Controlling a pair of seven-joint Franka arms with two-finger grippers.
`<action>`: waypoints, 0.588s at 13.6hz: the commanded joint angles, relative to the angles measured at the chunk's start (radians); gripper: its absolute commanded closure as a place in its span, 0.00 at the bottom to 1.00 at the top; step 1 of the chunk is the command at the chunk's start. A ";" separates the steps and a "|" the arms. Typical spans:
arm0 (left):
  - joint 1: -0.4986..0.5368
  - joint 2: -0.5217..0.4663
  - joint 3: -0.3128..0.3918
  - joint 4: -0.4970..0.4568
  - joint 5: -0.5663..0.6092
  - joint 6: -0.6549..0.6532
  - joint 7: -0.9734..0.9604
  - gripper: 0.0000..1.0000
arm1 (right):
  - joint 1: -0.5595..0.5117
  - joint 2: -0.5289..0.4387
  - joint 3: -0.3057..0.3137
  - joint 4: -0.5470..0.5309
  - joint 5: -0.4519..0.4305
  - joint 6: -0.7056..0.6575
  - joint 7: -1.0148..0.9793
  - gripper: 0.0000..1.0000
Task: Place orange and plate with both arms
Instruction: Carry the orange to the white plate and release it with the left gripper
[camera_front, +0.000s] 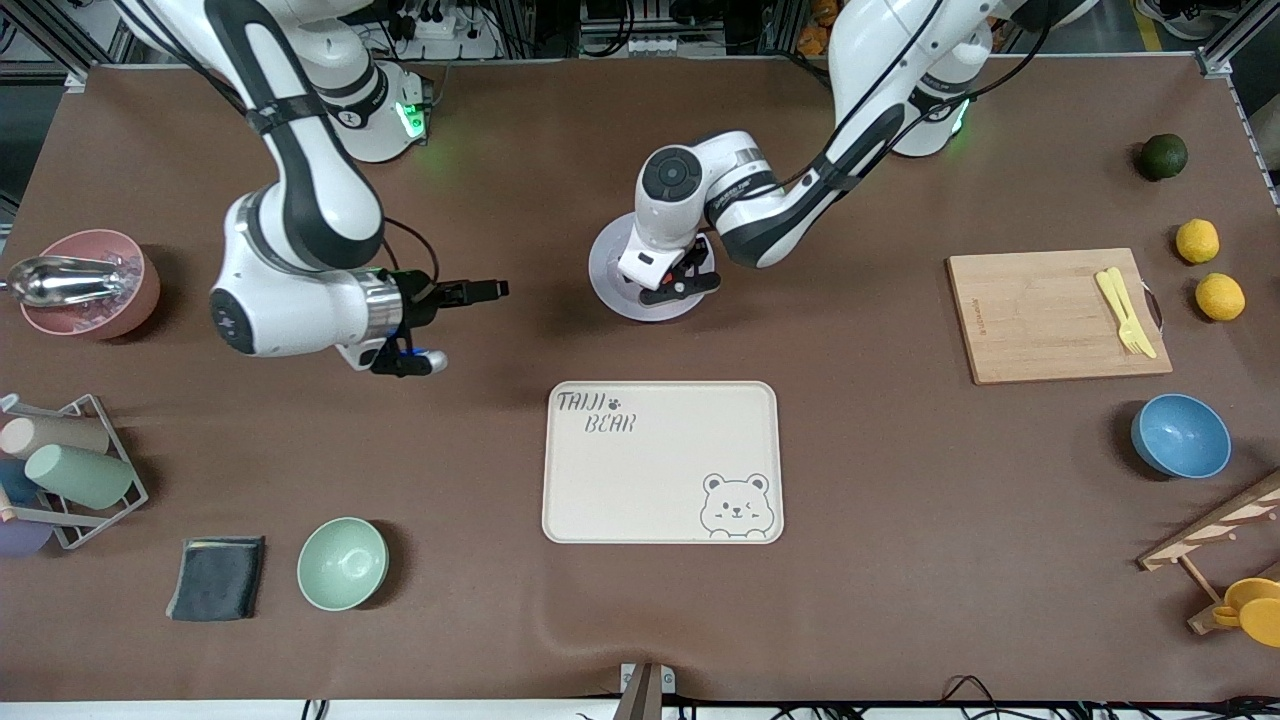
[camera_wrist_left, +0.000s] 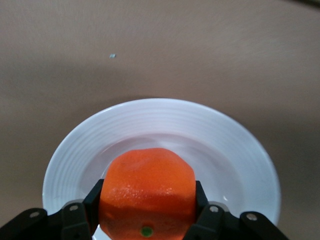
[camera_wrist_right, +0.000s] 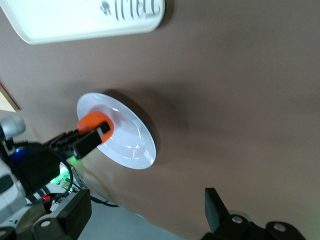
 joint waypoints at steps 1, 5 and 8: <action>-0.027 0.045 0.005 0.022 0.027 0.004 -0.046 0.85 | -0.026 -0.055 -0.007 -0.096 0.021 0.022 -0.086 0.00; -0.043 0.053 0.003 0.033 0.019 0.005 -0.124 0.64 | -0.080 -0.048 -0.009 -0.253 0.253 0.071 -0.359 0.00; -0.043 0.053 0.003 0.033 0.019 0.016 -0.132 0.00 | -0.005 -0.045 -0.007 -0.317 0.325 0.152 -0.401 0.00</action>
